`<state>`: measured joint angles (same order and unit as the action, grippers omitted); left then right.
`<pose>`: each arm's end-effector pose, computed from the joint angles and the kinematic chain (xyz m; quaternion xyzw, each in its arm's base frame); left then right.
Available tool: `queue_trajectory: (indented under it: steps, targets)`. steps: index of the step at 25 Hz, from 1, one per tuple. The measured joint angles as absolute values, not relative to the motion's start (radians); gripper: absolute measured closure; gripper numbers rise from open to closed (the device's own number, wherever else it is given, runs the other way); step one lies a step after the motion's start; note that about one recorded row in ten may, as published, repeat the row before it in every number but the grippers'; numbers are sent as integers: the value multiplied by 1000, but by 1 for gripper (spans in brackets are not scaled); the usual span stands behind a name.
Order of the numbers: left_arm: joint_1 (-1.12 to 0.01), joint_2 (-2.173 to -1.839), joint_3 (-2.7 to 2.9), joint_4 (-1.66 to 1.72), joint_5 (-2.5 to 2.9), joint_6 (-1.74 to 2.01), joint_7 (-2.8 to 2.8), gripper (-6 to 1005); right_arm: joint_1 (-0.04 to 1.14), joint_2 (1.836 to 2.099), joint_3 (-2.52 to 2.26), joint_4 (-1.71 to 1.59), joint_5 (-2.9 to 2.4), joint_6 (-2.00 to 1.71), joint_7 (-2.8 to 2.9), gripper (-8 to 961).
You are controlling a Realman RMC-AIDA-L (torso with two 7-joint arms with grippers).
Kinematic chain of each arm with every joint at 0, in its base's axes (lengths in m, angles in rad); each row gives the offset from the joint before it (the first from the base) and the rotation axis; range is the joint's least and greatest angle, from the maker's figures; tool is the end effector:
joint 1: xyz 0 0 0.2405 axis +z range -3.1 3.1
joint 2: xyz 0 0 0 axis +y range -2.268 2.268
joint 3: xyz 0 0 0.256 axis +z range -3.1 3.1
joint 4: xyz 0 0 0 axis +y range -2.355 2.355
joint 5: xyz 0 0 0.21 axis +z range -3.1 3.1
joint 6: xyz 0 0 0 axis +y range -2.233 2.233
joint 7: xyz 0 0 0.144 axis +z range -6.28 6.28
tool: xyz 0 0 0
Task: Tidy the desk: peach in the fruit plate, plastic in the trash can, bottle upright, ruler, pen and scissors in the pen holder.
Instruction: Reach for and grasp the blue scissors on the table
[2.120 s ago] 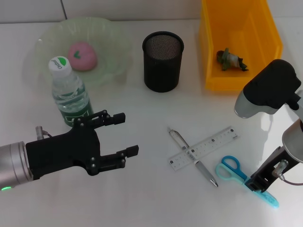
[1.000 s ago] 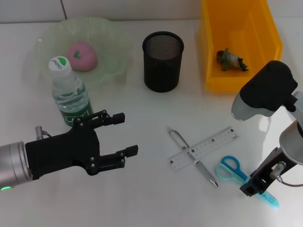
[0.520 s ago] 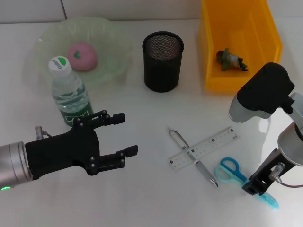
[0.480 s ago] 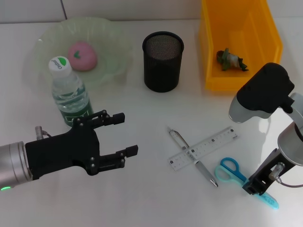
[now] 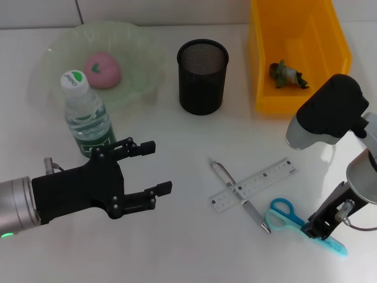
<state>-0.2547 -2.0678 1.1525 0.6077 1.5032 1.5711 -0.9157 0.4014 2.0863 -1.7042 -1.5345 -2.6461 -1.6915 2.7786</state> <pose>-0.2789 0.2537 -0.0308 -0.9356 -0.0787 -0.3107 0.1479 0.2001 0.2775 -0.0315 -0.8838 0.3573 -0.2775 0.1193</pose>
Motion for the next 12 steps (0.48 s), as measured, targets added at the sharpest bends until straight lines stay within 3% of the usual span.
queue_trajectory:
  steps: [12]
  targets:
    - [-251, -2068, 1153, 607, 1503, 1574, -916, 234, 390, 2085, -1665, -1596, -2618, -1728, 2729, 774]
